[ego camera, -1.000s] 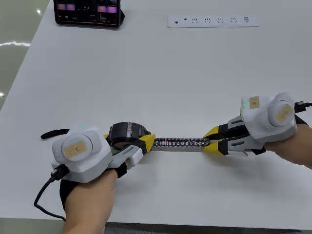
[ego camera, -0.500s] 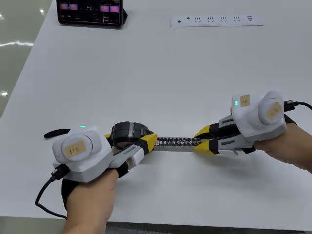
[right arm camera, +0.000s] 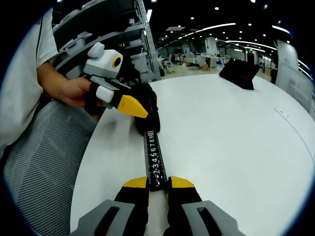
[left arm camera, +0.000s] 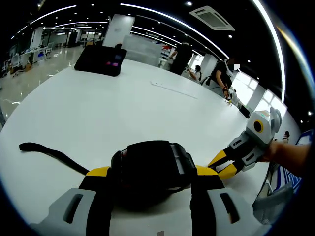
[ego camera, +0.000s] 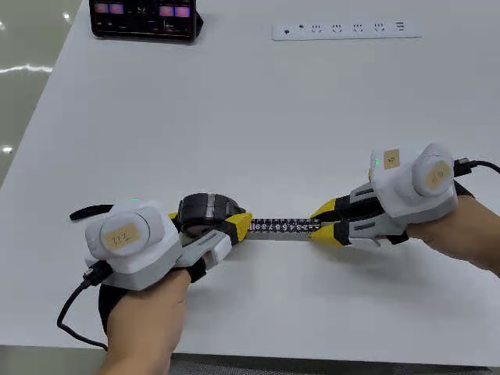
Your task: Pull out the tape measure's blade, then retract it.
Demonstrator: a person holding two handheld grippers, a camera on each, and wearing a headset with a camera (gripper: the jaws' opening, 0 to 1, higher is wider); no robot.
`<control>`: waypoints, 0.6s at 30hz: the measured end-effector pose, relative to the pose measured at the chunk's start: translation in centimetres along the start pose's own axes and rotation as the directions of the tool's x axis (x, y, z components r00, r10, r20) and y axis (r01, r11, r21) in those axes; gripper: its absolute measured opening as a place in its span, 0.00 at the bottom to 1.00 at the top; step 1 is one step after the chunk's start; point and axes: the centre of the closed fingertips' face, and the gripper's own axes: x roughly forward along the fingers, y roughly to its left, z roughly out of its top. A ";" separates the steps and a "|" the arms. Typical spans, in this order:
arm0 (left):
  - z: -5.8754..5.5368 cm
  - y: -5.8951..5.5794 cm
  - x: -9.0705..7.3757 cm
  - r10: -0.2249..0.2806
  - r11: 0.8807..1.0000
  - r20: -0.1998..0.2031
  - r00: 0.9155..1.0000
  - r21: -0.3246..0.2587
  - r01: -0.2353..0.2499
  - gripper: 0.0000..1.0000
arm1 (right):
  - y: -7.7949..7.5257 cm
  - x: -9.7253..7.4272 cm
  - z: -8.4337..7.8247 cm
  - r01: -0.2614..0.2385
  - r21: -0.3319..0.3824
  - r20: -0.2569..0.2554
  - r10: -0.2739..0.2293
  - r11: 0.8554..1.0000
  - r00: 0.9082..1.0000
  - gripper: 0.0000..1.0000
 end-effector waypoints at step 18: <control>-0.1 0.0 0.0 0.015 1.000 -0.021 1.000 0.020 -0.015 0.59 | 0.5 1.2 1.1 -0.016 0.014 0.018 0.016 1.000 1.000 0.11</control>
